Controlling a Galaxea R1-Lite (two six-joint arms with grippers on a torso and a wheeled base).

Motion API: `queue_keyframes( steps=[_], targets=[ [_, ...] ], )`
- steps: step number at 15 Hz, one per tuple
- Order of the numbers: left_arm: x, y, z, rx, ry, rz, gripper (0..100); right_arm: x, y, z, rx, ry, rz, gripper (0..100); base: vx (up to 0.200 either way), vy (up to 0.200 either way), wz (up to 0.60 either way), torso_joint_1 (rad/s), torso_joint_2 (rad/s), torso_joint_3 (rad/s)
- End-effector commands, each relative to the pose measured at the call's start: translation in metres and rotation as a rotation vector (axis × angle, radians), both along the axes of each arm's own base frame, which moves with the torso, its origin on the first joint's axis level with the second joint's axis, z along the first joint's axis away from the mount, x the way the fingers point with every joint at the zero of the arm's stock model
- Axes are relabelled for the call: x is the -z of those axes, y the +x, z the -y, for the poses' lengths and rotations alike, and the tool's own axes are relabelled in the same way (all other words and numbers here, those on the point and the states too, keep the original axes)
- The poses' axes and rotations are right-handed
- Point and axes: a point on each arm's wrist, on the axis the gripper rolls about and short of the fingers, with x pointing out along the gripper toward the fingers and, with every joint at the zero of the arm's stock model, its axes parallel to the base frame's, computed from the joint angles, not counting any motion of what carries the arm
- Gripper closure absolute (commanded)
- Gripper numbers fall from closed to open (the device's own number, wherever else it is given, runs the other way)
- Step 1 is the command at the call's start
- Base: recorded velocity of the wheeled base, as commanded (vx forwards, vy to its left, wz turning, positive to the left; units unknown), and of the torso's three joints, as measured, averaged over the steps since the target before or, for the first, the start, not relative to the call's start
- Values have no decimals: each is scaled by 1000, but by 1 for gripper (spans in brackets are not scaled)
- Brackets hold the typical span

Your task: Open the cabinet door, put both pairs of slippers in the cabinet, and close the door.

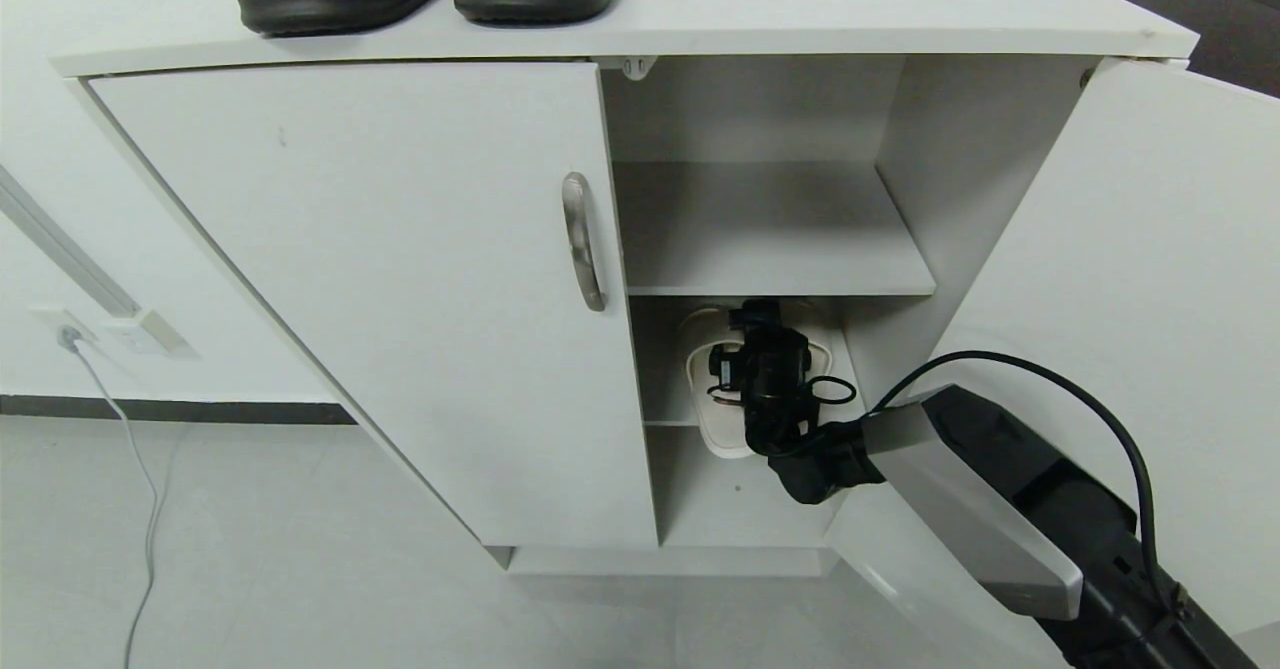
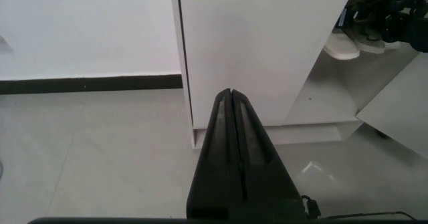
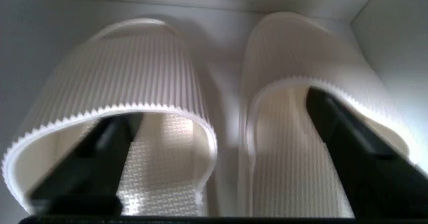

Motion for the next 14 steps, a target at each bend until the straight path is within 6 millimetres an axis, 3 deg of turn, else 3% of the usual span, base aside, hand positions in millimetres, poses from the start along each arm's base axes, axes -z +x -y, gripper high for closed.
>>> queue_keyframes(
  steps=[1,7,14],
  targets=[
    [0,0,0,0,0,-1,100,2,-14,2,-9,-17,-24,0,0,0,0,0,0,0],
    [0,0,0,0,0,-1,100,-20,-72,15,-54,-22,-28,0,0,0,0,0,0,0],
    [0,0,0,0,-2,-1,100,-5,-152,28,-143,-29,-36,0,0,0,0,0,0,0]
  ],
)
